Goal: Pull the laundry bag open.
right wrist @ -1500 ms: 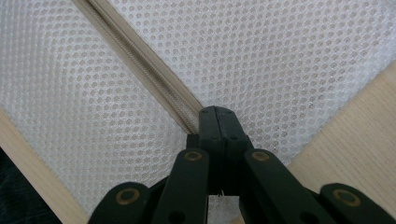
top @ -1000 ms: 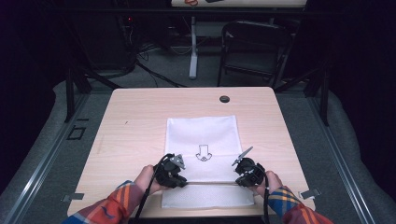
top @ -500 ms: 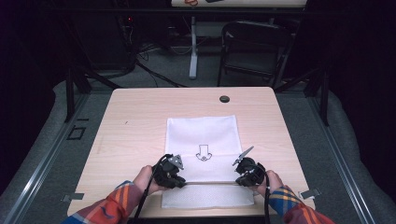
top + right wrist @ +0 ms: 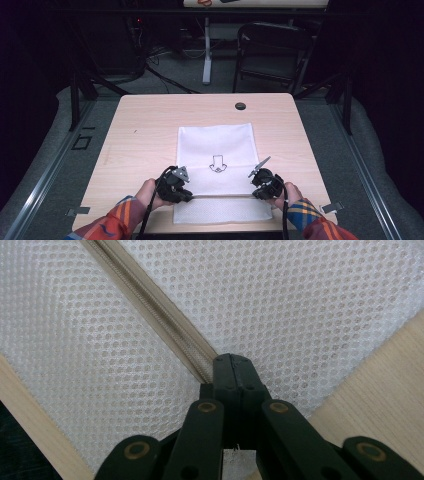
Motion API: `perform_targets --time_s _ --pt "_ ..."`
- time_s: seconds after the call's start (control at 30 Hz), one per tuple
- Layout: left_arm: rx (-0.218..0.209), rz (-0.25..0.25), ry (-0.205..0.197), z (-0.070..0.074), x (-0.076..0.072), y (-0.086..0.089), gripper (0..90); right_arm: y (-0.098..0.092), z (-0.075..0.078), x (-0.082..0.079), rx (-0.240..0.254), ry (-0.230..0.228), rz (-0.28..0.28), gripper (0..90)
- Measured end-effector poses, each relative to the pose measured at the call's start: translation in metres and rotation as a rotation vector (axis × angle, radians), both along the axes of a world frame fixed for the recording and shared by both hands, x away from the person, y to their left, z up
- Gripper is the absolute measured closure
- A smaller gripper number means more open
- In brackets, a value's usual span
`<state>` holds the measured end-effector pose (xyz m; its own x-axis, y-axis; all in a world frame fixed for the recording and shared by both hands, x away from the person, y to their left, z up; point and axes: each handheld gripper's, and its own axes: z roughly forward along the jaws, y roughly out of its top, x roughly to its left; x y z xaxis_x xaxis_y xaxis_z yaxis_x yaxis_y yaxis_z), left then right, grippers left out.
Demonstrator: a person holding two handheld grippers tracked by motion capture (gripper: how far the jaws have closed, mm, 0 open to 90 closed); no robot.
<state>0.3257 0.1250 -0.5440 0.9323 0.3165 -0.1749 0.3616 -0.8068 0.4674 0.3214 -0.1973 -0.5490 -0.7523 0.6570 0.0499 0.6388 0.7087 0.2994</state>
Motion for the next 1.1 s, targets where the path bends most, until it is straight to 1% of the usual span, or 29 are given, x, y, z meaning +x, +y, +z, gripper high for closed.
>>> perform_targets --time_s 0.03,0.07,0.1,0.13,0.17,0.2,0.23,0.27,0.3,0.33,0.4,0.43,0.47,0.5,0.53,0.57,0.6,0.63,0.73,0.8,0.83,0.87,0.9,0.93,0.97,1.03,1.07,1.1 --pt "-0.007 0.007 0.007 0.000 0.000 0.001 81.7 0.000 0.000 0.000 0.000 -0.001 -0.003 90.0" --pt "0.011 0.000 0.002 0.000 0.000 0.003 81.7 0.000 0.000 0.000 0.002 0.001 -0.002 90.0" --pt "0.001 0.010 0.012 -0.001 0.000 0.005 81.7 0.000 0.000 0.000 -0.001 0.000 -0.002 90.0" --pt "0.005 0.019 0.012 -0.001 0.000 0.007 81.7 0.000 0.000 0.000 0.001 0.001 -0.001 90.0" --pt "0.003 0.020 0.006 -0.001 0.000 0.010 81.7 0.000 0.000 0.000 -0.001 -0.001 -0.003 90.0" --pt "-0.002 0.029 0.009 -0.001 -0.001 0.013 81.7 0.000 0.000 0.000 -0.001 -0.001 -0.003 90.0" --pt "-0.002 0.030 0.009 0.000 -0.001 0.015 81.7 0.000 0.000 0.001 -0.004 0.003 0.003 90.0" --pt "0.007 0.030 0.006 0.000 -0.001 0.017 81.7 0.000 0.000 0.001 -0.005 0.004 0.004 90.0" --pt "-0.007 0.040 0.011 0.000 -0.002 0.019 81.7 0.000 0.000 0.001 -0.004 0.004 0.004 90.0" --pt "0.004 0.037 0.006 0.001 -0.002 0.020 81.7 0.000 0.000 0.001 -0.004 0.003 0.003 90.0" --pt "-0.008 0.045 0.011 0.002 -0.003 0.022 81.7 0.000 0.000 0.000 0.000 0.000 -0.004 90.0" --pt "0.006 0.041 0.001 0.002 -0.003 0.023 81.7 0.000 0.000 0.000 -0.005 0.001 -0.001 90.0" --pt "-0.004 0.047 0.008 0.002 -0.003 0.024 81.7 0.001 0.000 0.000 -0.006 0.001 0.000 90.0" --pt "0.004 0.043 0.005 0.002 -0.003 0.025 81.7 0.001 0.000 0.001 -0.005 0.003 0.002 90.0" --pt "0.005 0.052 0.008 0.002 -0.003 0.025 81.7 0.000 0.000 0.001 -0.004 0.005 0.004 90.0" --pt "0.018 0.043 0.004 0.002 -0.004 0.027 81.7 0.000 0.000 0.001 0.002 0.002 -0.002 90.0" --pt "0.015 0.048 0.012 0.002 -0.004 0.028 81.7 0.000 0.000 0.001 0.002 0.001 -0.002 90.0" --pt "0.018 0.052 0.010 0.001 -0.005 0.030 81.7 0.000 0.000 0.001 -0.003 0.003 0.002 90.0" --pt "0.027 0.069 0.004 0.002 -0.006 0.037 81.7 0.000 0.000 0.001 0.002 0.001 -0.002 90.0" --pt "0.040 0.083 -0.003 0.002 -0.006 0.042 81.7 0.000 0.000 0.001 -0.003 0.002 0.001 90.0" --pt "0.050 0.092 -0.006 0.002 -0.006 0.046 81.7 0.000 0.000 0.001 0.001 0.005 -0.001 90.0" --pt "0.076 0.102 -0.017 0.001 -0.006 0.049 81.7 0.000 0.000 0.001 0.000 0.005 -0.003 90.0" --pt "0.059 0.116 -0.008 0.001 -0.006 0.054 81.7 0.000 0.000 0.001 -0.006 0.003 -0.002 90.0" --pt "0.027 0.135 0.008 0.001 -0.007 0.057 81.7 0.000 0.000 0.001 -0.005 0.002 -0.002 90.0" --pt "0.036 0.128 0.000 0.003 -0.006 0.057 81.7 0.000 0.000 0.001 -0.005 0.001 -0.004 90.0" --pt "0.077 0.113 -0.031 0.004 -0.007 0.052 81.6 0.000 0.000 0.001 -0.002 0.004 -0.007 90.0" --pt "0.084 0.114 -0.030 0.002 -0.007 0.052 81.6 0.001 0.000 0.000 -0.004 -0.002 -0.016 90.0" --pt "0.079 0.116 -0.023 0.002 -0.007 0.052 81.6 0.002 0.000 -0.001 -0.006 -0.007 -0.018 90.0"
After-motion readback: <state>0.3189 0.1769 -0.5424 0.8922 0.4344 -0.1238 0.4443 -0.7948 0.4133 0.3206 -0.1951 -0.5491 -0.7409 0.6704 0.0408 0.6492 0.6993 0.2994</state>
